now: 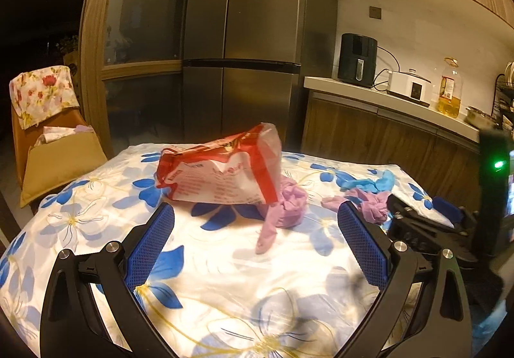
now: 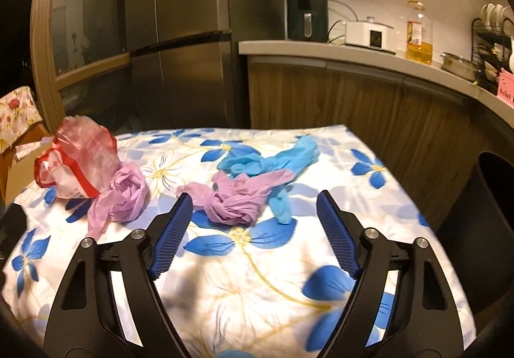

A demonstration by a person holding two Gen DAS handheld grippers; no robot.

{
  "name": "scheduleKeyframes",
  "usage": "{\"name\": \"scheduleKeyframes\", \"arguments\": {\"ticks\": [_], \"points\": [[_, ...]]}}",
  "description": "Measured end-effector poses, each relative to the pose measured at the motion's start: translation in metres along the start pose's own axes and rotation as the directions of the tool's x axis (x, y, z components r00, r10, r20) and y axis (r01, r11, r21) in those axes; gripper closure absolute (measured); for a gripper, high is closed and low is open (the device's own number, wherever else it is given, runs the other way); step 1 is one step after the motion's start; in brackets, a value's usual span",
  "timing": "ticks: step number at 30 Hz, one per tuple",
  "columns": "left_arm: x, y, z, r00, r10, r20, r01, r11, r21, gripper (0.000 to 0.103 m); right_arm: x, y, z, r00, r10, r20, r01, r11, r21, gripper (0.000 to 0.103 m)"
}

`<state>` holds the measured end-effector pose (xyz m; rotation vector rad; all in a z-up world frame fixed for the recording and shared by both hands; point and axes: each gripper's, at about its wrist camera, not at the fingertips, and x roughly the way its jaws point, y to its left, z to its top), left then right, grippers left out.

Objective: Collect trash
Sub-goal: 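Move both tools back toward the remaining pink bag and gloves on the table, then grasp the pink glove with the right tool while the left tool grasps the other pink glove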

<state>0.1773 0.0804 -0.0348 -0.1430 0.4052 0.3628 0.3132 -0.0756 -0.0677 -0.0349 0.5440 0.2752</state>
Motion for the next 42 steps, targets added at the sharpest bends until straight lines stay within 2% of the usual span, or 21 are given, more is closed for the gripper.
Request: {"name": "scheduleKeyframes", "arguments": {"ticks": [6,11,15,18,23,28,33,34,38,41,42], "points": [[0.009,0.005,0.003,1.0,0.005,-0.002,-0.005,1.0,0.002,0.006,0.025,0.009,0.001,0.999,0.011,-0.047,-0.01,1.0,0.007,0.039],[0.017,0.005,0.0,1.0,-0.007,-0.011,0.007,1.0,-0.005,0.006,0.041,0.015,-0.005,0.996,0.004,-0.091,-0.006,1.0,-0.019,0.057],[0.026,0.003,-0.003,0.999,-0.016,-0.03,0.016,1.0,-0.002,0.006,0.048,0.016,-0.009,0.993,0.011,-0.115,-0.013,1.0,-0.018,0.065],[0.03,0.002,-0.005,0.999,-0.017,-0.042,0.017,1.0,-0.005,0.006,0.05,0.018,-0.011,0.993,0.012,-0.119,-0.016,0.999,-0.029,0.069],[0.033,0.002,-0.008,0.998,-0.017,-0.053,0.017,1.0,-0.014,0.006,0.05,0.018,-0.011,0.992,0.03,-0.119,-0.033,0.999,-0.026,0.087],[0.04,0.0,-0.007,0.997,-0.018,-0.069,0.018,1.0,-0.013,0.007,0.032,0.012,-0.007,0.997,0.039,-0.062,-0.039,0.999,0.003,0.091],[0.06,-0.009,-0.01,0.991,-0.025,-0.134,0.025,1.0,-0.004,0.016,0.001,-0.002,-0.006,0.999,0.044,0.001,-0.044,0.998,0.042,0.091],[0.066,-0.011,-0.011,0.988,-0.022,-0.152,0.022,1.0,-0.003,0.02,-0.004,-0.005,-0.006,0.999,0.044,0.009,-0.044,0.998,0.045,0.091],[0.084,-0.014,-0.016,0.972,-0.009,-0.233,0.01,1.0,0.002,0.047,-0.026,-0.014,-0.007,0.998,0.053,0.037,-0.055,0.996,0.063,0.092],[0.092,-0.011,-0.02,0.963,-0.002,-0.269,0.0,1.0,-0.006,0.054,-0.042,-0.019,-0.007,0.997,0.059,0.058,-0.062,0.996,0.062,0.092],[0.093,-0.01,-0.022,0.961,-0.002,-0.278,-0.001,1.0,-0.009,0.061,-0.045,-0.02,-0.007,0.996,0.06,0.062,-0.064,0.996,0.063,0.092]]}}
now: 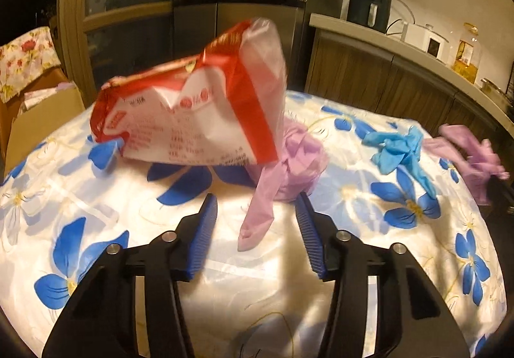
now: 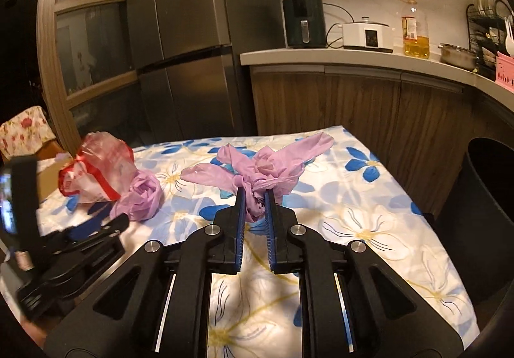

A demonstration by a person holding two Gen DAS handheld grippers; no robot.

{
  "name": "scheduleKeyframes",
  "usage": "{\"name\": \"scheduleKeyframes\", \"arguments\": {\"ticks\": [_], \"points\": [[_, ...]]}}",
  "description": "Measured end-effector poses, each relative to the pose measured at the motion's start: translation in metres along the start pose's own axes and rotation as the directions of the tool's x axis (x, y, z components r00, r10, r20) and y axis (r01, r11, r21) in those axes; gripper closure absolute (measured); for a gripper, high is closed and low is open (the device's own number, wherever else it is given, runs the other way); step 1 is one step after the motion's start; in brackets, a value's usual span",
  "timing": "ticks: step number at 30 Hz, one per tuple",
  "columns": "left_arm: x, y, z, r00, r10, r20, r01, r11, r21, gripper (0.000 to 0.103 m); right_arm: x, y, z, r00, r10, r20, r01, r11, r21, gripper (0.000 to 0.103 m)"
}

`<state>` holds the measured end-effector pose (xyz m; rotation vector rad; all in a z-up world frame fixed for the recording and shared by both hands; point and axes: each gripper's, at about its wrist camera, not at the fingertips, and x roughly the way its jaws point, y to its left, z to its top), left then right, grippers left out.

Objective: Collect trash
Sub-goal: 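Grasp the pink glove with the right tool while the left tool grasps the other pink glove, then lift both pink gloves and carry them over the black bin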

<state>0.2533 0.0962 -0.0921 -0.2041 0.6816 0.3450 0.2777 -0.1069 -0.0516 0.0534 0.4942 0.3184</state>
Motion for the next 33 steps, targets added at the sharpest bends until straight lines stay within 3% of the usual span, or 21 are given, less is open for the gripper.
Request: {"name": "scheduleKeyframes", "arguments": {"ticks": [1,3,9,16,22,33], "points": [[0.003,0.0,-0.001,1.0,0.005,-0.014,-0.005,1.0,-0.001,0.063,-0.004,-0.001,0.0,1.0,0.004,0.004,-0.004,1.0,0.002,0.092],[0.007,-0.001,-0.002,0.999,0.01,-0.038,-0.01,1.0,0.006,0.08,-0.01,-0.004,0.0,1.0,0.009,0.007,-0.009,1.0,0.006,0.092],[0.009,0.002,-0.007,0.998,0.015,-0.058,-0.014,1.0,0.017,0.099,-0.026,-0.008,0.004,1.0,0.002,0.026,-0.002,1.0,0.015,0.092],[-0.007,0.0,-0.005,0.999,-0.053,-0.009,0.053,0.999,0.013,0.102,-0.043,-0.016,0.006,0.999,-0.006,0.045,0.005,1.0,0.017,0.092],[-0.045,-0.006,-0.013,0.991,-0.124,0.053,0.123,0.992,0.009,0.102,-0.059,-0.027,0.008,0.998,-0.015,0.064,0.014,1.0,0.022,0.092],[-0.122,-0.04,-0.015,0.953,-0.262,0.153,0.258,0.965,0.042,0.103,-0.091,-0.049,0.011,0.995,-0.027,0.1,0.023,0.999,0.038,0.092]]}}
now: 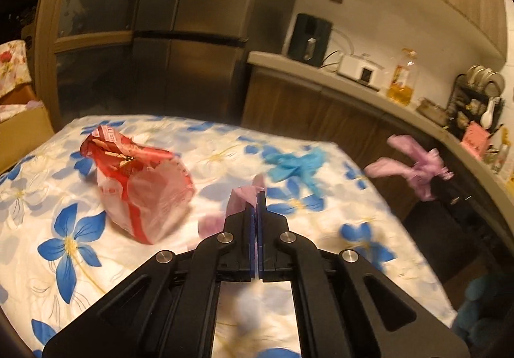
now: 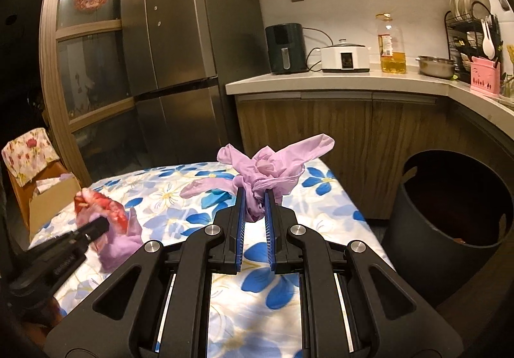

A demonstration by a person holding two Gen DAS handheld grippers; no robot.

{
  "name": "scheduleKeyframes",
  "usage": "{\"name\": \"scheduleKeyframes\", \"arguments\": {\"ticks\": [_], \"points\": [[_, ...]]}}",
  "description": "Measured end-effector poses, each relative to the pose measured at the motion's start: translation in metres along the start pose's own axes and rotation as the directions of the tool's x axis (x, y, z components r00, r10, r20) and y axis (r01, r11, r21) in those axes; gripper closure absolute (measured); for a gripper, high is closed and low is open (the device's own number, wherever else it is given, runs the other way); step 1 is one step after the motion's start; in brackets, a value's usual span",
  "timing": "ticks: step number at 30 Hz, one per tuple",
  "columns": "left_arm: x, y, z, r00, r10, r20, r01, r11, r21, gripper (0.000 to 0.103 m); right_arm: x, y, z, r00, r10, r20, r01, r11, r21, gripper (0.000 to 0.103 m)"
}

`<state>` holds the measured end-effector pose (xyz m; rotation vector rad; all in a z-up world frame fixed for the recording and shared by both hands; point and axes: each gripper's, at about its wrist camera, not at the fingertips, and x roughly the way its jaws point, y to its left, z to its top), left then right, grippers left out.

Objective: Collect trash
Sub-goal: 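Lift both pink gloves and carry them over the black bin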

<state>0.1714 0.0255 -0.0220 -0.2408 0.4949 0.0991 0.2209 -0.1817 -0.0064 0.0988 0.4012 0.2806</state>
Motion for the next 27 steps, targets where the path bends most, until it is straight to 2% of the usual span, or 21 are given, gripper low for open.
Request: {"name": "scheduleKeyframes", "arguments": {"ticks": [7,17,22,27], "points": [[-0.019,-0.045,0.016,0.996,-0.073,0.059,0.07,0.996,0.061,0.103,-0.025,-0.023,0.007,0.999,-0.026,0.034,0.026,1.0,0.012,0.092],[-0.014,-0.114,0.024,0.98,-0.189,0.069,0.178,0.974,0.143,0.103,-0.053,-0.069,0.013,0.992,-0.106,0.075,0.103,0.994,0.041,0.092],[-0.011,-0.154,0.028,0.964,-0.256,0.069,0.239,0.952,0.191,0.103,-0.063,-0.101,0.018,0.981,-0.168,0.092,0.162,0.984,0.068,0.092],[-0.005,-0.2,0.032,0.937,-0.345,0.054,0.321,0.911,0.258,0.103,-0.071,-0.134,0.023,0.966,-0.234,0.107,0.224,0.97,0.096,0.092]]}}
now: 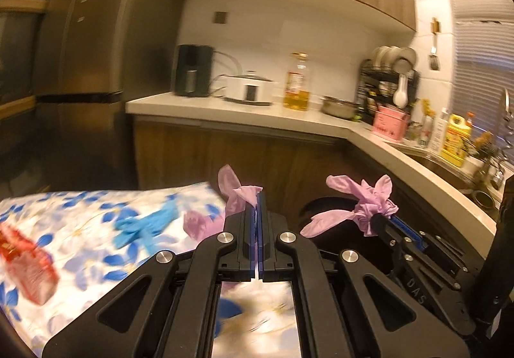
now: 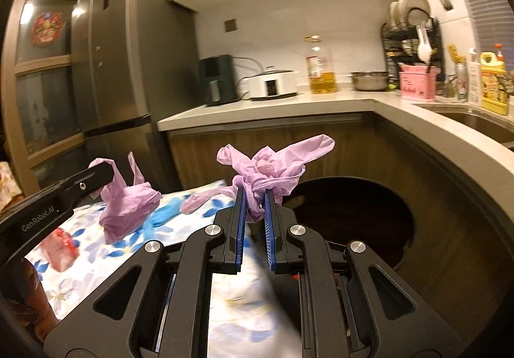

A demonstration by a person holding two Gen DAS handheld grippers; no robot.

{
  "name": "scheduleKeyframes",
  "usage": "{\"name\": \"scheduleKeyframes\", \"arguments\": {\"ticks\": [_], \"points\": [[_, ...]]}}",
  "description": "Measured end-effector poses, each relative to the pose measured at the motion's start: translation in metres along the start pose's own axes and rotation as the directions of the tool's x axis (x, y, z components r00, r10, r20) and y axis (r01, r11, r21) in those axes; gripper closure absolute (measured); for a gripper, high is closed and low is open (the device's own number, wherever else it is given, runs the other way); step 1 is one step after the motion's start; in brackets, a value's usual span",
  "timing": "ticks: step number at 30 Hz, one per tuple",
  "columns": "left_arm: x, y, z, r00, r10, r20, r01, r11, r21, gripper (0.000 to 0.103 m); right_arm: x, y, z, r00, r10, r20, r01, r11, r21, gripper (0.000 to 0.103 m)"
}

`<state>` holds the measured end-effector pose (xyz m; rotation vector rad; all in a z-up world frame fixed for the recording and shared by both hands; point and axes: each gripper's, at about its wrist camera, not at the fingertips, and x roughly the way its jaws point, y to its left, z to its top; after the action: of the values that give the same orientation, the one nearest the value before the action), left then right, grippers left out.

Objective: Collect trash
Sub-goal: 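Lift both pink gloves and carry them over the black bin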

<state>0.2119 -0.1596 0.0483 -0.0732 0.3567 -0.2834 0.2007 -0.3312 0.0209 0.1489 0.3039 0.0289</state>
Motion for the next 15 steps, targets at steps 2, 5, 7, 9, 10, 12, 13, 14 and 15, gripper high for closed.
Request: {"name": "scheduleKeyframes", "arguments": {"ticks": [2,5,7,9,10,12,13,14,15], "points": [[0.006,-0.013,0.003,0.999,-0.04,0.006,0.04,0.999,0.016,0.103,0.001,-0.016,0.002,1.0,-0.029,0.003,0.029,0.999,0.014,0.092],[0.018,-0.035,0.007,0.995,-0.095,0.017,0.094,0.994,0.049,0.103,0.002,-0.034,0.002,0.998,-0.062,0.0,0.062,0.998,0.024,0.092],[0.025,-0.045,0.008,0.993,-0.116,0.015,0.115,0.991,0.064,0.103,0.003,-0.046,0.002,0.997,-0.083,-0.004,0.083,0.996,0.031,0.092],[0.035,-0.056,0.008,0.99,-0.143,0.009,0.142,0.987,0.073,0.103,0.004,-0.057,0.002,0.995,-0.101,-0.008,0.101,0.994,0.035,0.092],[0.039,-0.059,0.009,0.988,-0.151,0.007,0.15,0.986,0.074,0.102,0.005,-0.064,0.003,0.994,-0.112,-0.009,0.112,0.993,0.038,0.092],[0.049,-0.067,0.009,0.985,-0.174,0.002,0.173,0.982,0.073,0.102,0.007,-0.073,0.006,0.992,-0.126,-0.009,0.126,0.991,0.042,0.092],[0.054,-0.071,0.008,0.983,-0.182,0.002,0.182,0.981,0.074,0.102,0.008,-0.077,0.006,0.991,-0.132,-0.008,0.132,0.99,0.045,0.092],[0.057,-0.072,0.008,0.982,-0.19,0.002,0.189,0.979,0.075,0.103,0.008,-0.082,0.007,0.99,-0.138,-0.006,0.138,0.989,0.049,0.092],[0.06,-0.075,0.008,0.98,-0.199,0.001,0.198,0.977,0.074,0.103,0.009,-0.084,0.007,0.99,-0.141,-0.006,0.141,0.989,0.051,0.092]]}}
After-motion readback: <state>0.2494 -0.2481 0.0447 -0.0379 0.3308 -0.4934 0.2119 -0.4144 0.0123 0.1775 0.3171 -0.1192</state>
